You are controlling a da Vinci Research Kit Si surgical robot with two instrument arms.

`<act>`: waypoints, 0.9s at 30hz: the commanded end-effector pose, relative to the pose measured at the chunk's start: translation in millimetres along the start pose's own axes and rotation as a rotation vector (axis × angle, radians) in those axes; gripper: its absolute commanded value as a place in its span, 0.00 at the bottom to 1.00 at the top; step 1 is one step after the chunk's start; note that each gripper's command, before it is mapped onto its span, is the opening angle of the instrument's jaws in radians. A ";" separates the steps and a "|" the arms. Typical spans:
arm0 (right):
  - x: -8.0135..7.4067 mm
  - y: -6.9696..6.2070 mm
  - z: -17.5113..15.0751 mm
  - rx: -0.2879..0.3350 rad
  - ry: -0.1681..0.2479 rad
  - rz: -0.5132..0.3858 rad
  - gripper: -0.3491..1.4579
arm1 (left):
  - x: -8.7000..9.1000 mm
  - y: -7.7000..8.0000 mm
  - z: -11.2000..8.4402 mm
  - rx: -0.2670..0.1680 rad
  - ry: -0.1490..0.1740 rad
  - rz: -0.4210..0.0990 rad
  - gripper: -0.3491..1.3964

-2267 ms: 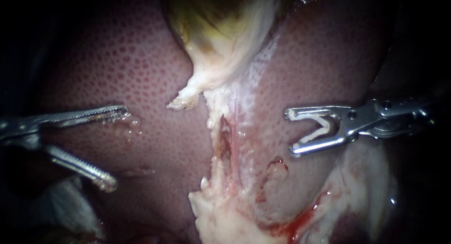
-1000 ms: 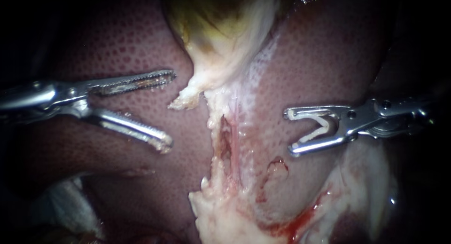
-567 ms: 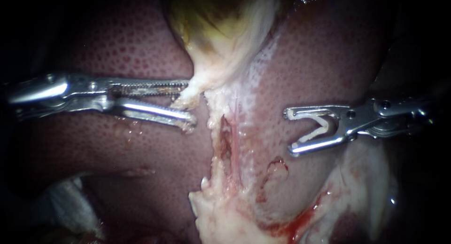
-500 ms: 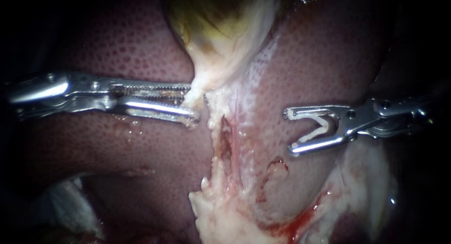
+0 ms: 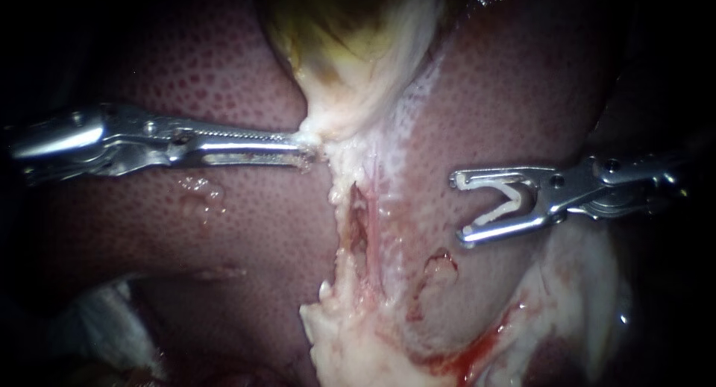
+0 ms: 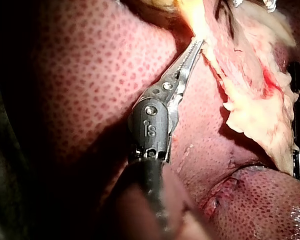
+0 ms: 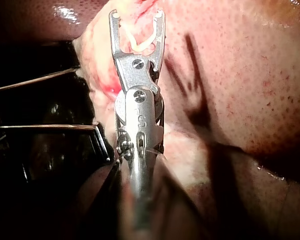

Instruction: Grabbing gallbladder

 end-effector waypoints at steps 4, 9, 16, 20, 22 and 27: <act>0.0 0.0 0.0 0.000 0.000 0.000 0.47 | 0.4 -0.2 -1.5 -0.015 -0.002 -0.002 0.00; 0.0 0.0 0.0 0.000 0.000 0.000 0.47 | 1.9 -1.3 -5.2 -0.008 -0.001 -0.012 0.00; 0.0 0.0 0.0 0.000 0.000 0.000 0.47 | 4.9 -3.3 -9.5 0.020 0.012 -0.037 0.00; 0.0 0.0 0.0 0.000 0.000 0.000 0.47 | 6.6 -3.9 -11.0 0.032 0.027 -0.046 0.00; 0.0 0.0 0.0 0.000 0.000 0.000 0.47 | 7.1 -4.1 -11.5 0.033 0.029 -0.045 0.00; 0.0 0.0 0.0 0.000 0.000 0.000 0.47 | 7.1 -4.0 -11.5 0.037 0.029 -0.040 0.00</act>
